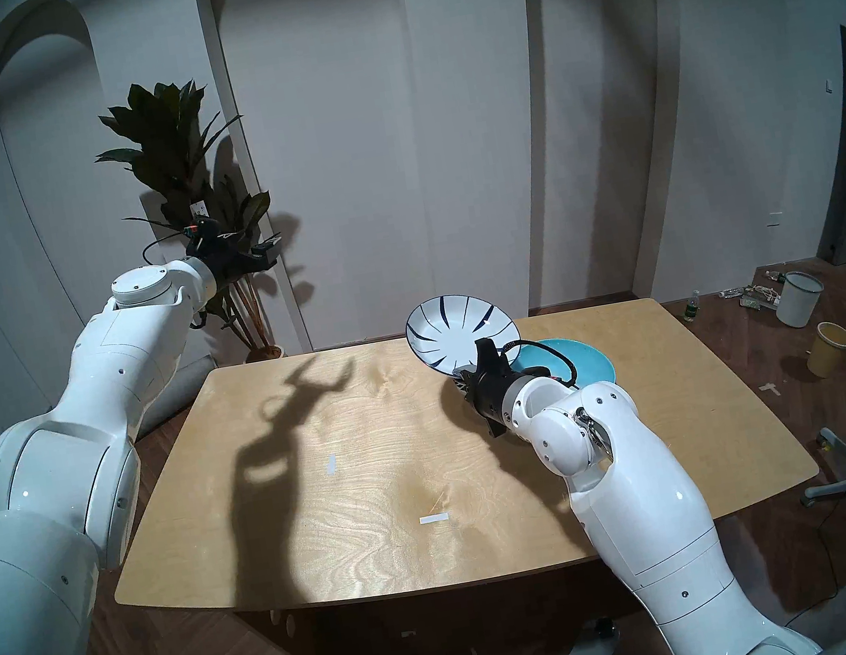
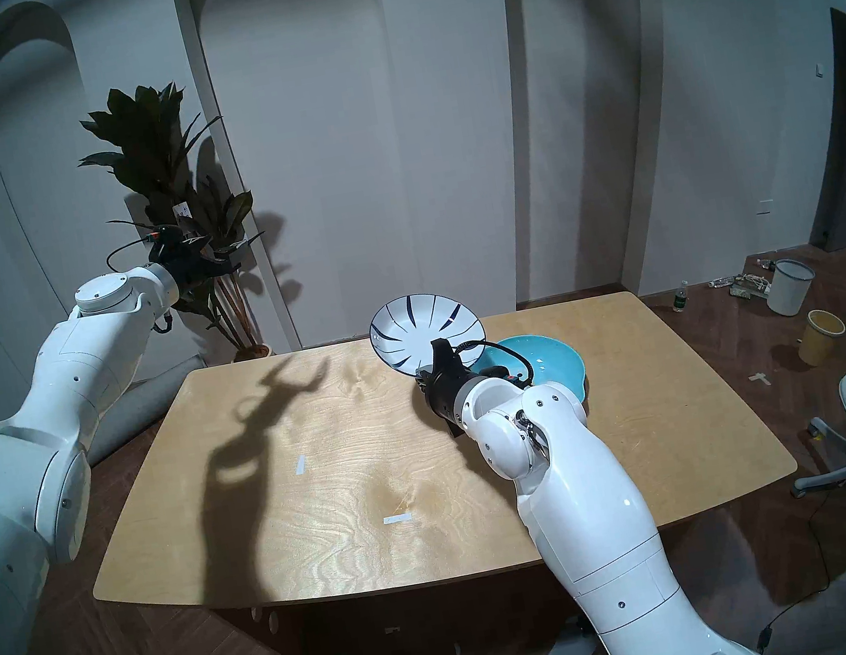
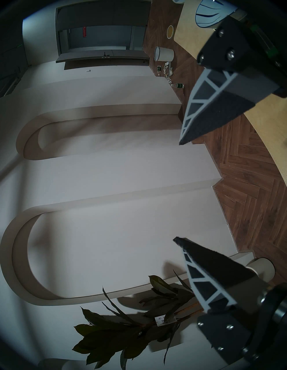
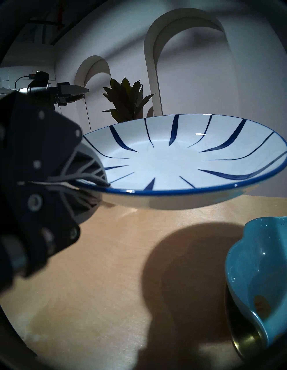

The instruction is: Stack the plates into one stack

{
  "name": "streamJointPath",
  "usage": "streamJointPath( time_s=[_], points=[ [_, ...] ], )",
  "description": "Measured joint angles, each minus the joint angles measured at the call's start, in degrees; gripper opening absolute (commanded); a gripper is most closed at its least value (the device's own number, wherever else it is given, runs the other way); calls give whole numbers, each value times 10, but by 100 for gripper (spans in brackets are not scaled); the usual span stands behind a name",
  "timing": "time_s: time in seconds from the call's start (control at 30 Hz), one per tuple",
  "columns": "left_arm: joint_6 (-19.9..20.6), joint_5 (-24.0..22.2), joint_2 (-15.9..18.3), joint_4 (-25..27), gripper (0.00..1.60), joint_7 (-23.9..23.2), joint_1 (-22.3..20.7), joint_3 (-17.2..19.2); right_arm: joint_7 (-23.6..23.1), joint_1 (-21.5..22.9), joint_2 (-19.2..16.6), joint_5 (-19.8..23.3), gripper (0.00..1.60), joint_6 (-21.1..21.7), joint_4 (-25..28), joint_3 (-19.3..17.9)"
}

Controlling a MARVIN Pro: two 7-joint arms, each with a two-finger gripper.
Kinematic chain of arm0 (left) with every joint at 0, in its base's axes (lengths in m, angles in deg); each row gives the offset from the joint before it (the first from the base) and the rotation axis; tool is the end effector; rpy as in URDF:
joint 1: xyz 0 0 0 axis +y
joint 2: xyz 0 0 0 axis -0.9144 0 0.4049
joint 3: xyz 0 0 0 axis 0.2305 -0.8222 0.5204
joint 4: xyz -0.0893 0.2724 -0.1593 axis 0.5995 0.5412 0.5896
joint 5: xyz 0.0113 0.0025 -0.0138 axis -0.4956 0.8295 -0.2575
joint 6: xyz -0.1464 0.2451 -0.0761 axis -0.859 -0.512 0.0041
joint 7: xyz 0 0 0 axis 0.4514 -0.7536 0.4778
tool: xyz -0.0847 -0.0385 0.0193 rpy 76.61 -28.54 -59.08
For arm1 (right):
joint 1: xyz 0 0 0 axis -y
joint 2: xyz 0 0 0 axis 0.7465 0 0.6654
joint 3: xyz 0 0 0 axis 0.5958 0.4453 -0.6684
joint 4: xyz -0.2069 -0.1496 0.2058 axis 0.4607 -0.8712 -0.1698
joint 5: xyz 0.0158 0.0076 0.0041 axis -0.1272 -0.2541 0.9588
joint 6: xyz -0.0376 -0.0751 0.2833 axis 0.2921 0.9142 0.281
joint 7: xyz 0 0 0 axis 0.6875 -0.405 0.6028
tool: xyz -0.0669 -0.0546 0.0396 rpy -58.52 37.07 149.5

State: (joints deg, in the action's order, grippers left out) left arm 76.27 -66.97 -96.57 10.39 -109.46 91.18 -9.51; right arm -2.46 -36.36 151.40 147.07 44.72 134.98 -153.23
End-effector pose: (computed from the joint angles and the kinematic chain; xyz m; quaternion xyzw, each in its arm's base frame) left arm 0.6490 0.1773 -0.1084 0.6898 -0.1838 0.6954 0.0819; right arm 0.4094 0.1017 -0.2914 -0.6650 0.4642 -0.2789 0.5143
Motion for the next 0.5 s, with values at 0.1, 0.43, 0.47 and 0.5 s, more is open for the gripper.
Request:
streamJointPath(
  time_s=[0.1,0.43,0.47,0.5],
  points=[
    [0,0,0,0,160,0,0,0,6,-7,0,-2,0,-9,11,0],
    [0,0,0,0,160,0,0,0,20,-32,1,-11,0,-35,32,-8],
    [0,0,0,0,160,0,0,0,21,-33,1,-11,0,-36,33,-9],
    [0,0,0,0,160,0,0,0,22,-34,1,-11,0,-38,35,-10]
  ],
)
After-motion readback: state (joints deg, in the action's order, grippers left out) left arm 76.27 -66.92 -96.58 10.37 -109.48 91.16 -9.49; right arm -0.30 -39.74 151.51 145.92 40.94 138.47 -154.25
